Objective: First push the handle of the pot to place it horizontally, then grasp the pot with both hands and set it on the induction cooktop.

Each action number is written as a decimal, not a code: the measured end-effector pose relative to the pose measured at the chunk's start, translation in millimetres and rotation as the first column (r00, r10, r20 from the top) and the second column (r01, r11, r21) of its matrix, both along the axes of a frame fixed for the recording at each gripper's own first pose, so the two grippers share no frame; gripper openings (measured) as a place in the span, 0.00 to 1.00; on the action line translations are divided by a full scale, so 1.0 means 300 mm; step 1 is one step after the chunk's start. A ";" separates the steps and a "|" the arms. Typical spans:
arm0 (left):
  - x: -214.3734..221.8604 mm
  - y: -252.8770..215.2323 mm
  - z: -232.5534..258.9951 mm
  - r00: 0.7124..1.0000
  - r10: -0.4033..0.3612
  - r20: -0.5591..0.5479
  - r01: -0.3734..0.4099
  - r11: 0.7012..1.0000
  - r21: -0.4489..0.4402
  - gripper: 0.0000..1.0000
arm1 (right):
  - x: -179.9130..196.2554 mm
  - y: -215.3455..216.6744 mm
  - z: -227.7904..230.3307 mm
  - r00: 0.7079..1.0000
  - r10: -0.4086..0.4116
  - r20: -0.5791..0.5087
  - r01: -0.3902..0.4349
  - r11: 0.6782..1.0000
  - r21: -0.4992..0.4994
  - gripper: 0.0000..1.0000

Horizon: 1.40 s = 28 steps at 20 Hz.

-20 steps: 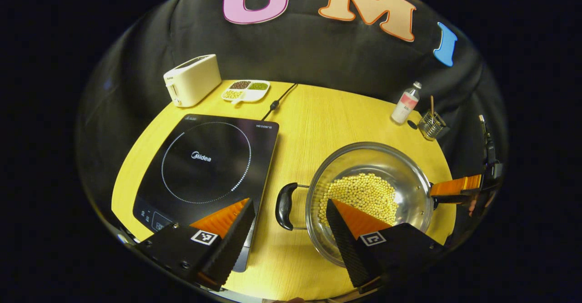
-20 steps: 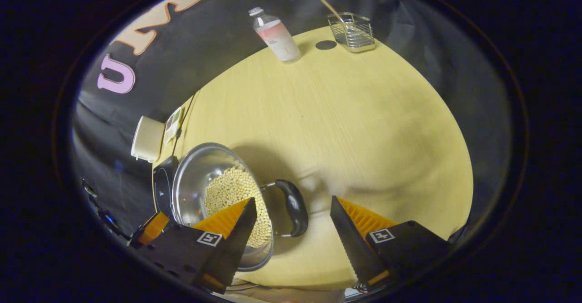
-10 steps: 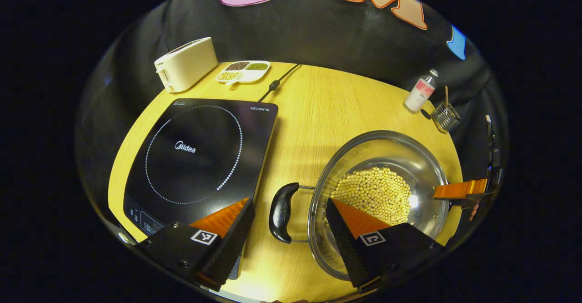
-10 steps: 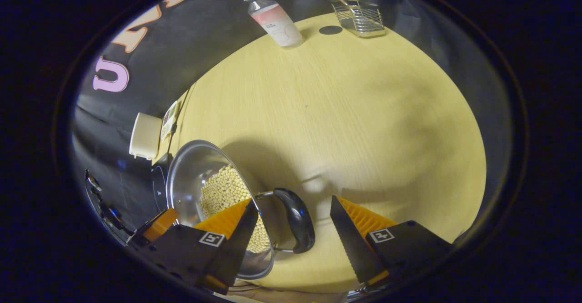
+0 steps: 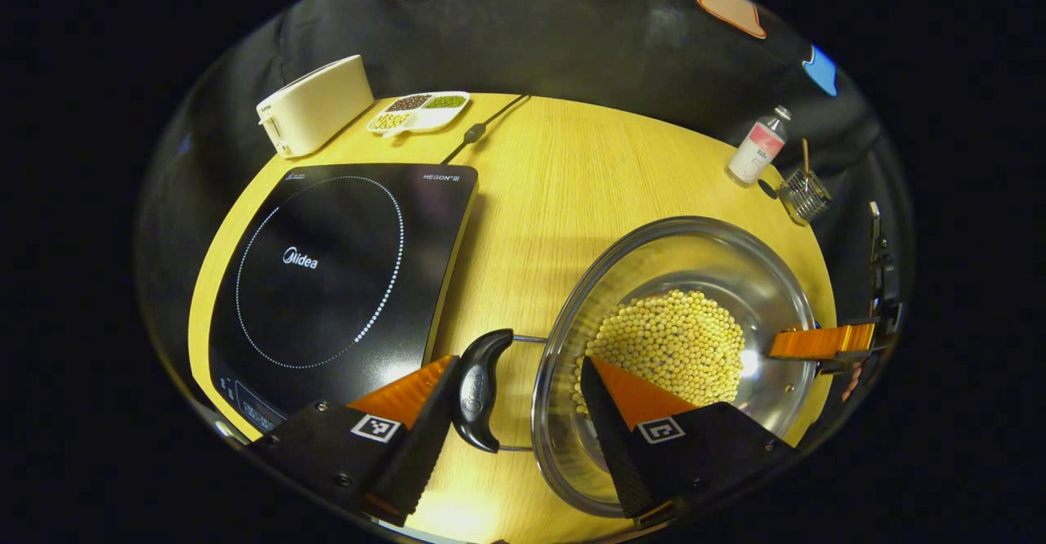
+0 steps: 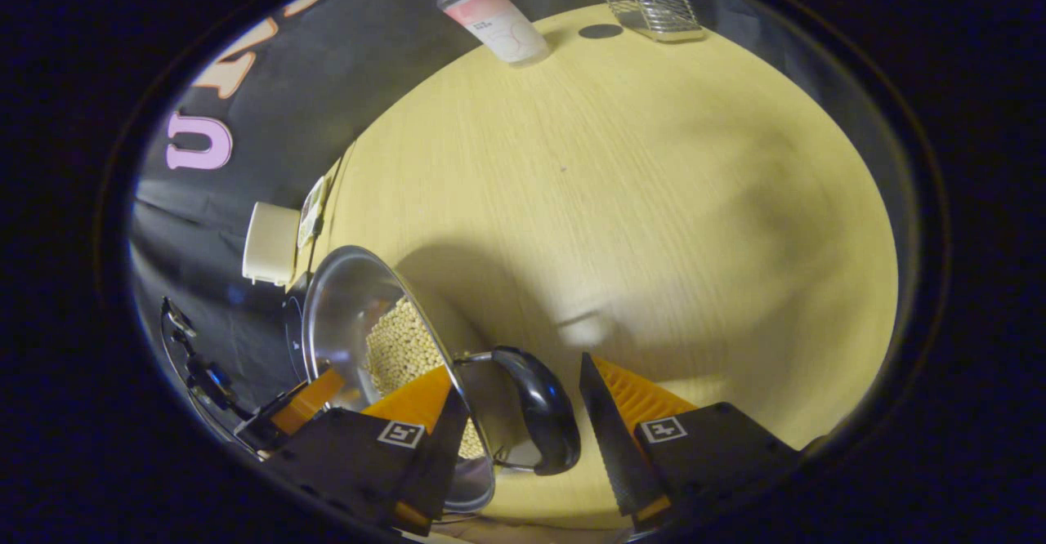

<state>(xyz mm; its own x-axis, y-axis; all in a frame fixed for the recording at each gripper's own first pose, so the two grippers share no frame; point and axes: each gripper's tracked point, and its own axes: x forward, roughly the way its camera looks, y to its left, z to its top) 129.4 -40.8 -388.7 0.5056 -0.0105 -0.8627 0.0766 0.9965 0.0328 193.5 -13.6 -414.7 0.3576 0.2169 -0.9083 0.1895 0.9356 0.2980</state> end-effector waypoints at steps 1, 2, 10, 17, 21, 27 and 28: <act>0.003 0.005 -0.008 1.000 0.003 -0.003 -0.003 1.000 -0.003 0.88 | 0.002 0.021 0.005 1.000 -0.002 0.005 0.002 0.999 0.041 0.80; 0.007 0.015 -0.015 1.000 0.007 -0.006 -0.007 1.000 -0.001 0.87 | 0.000 0.025 -0.026 1.000 -0.015 0.003 0.015 0.999 0.039 0.72; -0.023 0.003 -0.024 0.999 0.002 -0.032 -0.005 0.996 -0.084 0.65 | 0.007 0.009 -0.001 0.998 0.026 0.065 -0.027 1.000 0.006 0.53; -0.105 -0.039 0.050 0.997 -0.075 -0.031 0.073 0.995 -0.074 0.60 | -0.087 -0.041 0.057 0.997 0.028 0.075 -0.027 0.999 -0.025 0.53; -0.151 -0.036 0.099 0.996 -0.090 -0.024 0.088 0.993 -0.075 0.60 | -0.151 -0.038 0.100 0.996 0.018 0.086 -0.017 1.000 -0.017 0.53; -0.219 0.028 0.172 0.997 -0.077 -0.020 0.075 0.994 -0.081 0.58 | -0.225 0.012 0.156 0.996 0.022 0.091 -0.022 1.000 -0.004 0.52; -0.223 0.045 0.189 0.997 -0.078 -0.016 0.076 0.994 -0.077 0.60 | -0.233 0.030 0.164 0.995 0.024 0.096 -0.024 1.000 -0.003 0.52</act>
<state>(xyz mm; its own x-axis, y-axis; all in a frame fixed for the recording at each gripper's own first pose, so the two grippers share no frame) 62.6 -27.4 -332.1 0.4840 -0.1149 -0.8675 0.1529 0.9872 -0.0454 123.7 -4.8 -365.5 0.4383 0.2248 -0.8703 0.1374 0.9401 0.3121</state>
